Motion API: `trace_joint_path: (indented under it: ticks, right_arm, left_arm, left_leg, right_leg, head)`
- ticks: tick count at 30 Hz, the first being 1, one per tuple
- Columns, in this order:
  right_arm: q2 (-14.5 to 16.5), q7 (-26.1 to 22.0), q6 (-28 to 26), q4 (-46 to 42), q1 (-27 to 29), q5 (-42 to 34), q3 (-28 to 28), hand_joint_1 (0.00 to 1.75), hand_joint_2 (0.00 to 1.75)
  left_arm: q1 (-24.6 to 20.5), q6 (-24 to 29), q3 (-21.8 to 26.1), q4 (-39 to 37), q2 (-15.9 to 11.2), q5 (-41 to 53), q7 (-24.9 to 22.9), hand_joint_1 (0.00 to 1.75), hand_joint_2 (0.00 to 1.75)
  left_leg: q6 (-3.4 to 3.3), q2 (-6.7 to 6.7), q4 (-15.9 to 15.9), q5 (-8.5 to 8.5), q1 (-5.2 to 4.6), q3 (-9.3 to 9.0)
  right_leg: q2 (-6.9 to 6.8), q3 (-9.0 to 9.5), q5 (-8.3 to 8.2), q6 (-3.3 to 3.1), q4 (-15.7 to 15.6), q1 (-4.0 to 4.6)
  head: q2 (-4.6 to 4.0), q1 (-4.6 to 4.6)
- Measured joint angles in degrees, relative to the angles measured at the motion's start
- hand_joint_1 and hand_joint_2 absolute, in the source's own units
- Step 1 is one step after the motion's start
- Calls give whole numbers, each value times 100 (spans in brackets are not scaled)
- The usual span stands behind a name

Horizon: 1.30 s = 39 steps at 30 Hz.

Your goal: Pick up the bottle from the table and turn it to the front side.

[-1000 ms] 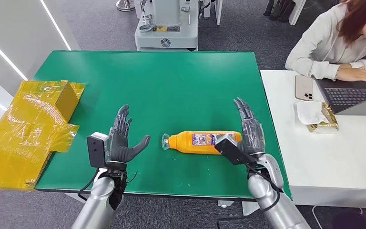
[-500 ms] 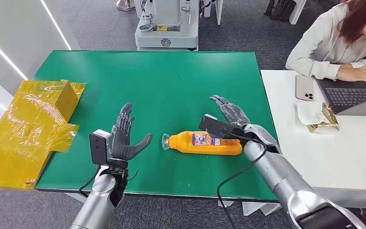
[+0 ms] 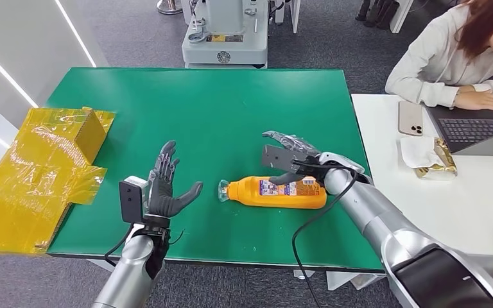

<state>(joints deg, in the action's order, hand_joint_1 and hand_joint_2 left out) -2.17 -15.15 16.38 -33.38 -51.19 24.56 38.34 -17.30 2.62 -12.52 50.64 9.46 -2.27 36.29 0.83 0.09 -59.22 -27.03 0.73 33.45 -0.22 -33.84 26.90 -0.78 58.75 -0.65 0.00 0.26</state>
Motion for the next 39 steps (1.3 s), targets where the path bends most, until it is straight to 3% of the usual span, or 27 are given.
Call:
trace_joint_path:
  ticks: [12,19,26,32,39]
  right_arm:
    - [63,-74,108,202,-123,-84,87,0,175]
    - [99,-151,886,210,-365,-600,208,0,175]
    - [74,538,674,106,-751,-350,975,0,175]
    - [-4,550,792,103,-738,-323,1581,0,175]
    - [-148,615,645,33,-719,-327,1914,0,175]
  left_arm:
    - [2,-1,0,-66,-50,-5,14,0,175]
    - [21,13,0,-68,-105,-64,94,0,175]
    - [146,17,17,-30,-169,-79,27,0,175]
    - [153,-30,17,-7,-172,-20,-29,0,175]
    - [146,-42,17,-6,-170,9,-36,0,175]
  left_leg:
    - [0,0,-1,0,-1,1]
    - [0,1,0,0,0,0]
    - [1,2,-1,1,0,-1]
    - [1,3,-2,0,-1,0]
    - [1,2,-3,0,-1,-1]
  right_leg:
    - [0,0,0,0,0,0]
    - [1,0,0,0,1,0]
    - [1,-3,0,0,3,0]
    - [2,-3,0,0,2,-1]
    - [2,-4,0,0,2,-1]
  head:
    - [0,1]
    - [0,1]
    - [0,1]
    - [0,1]
    - [0,1]
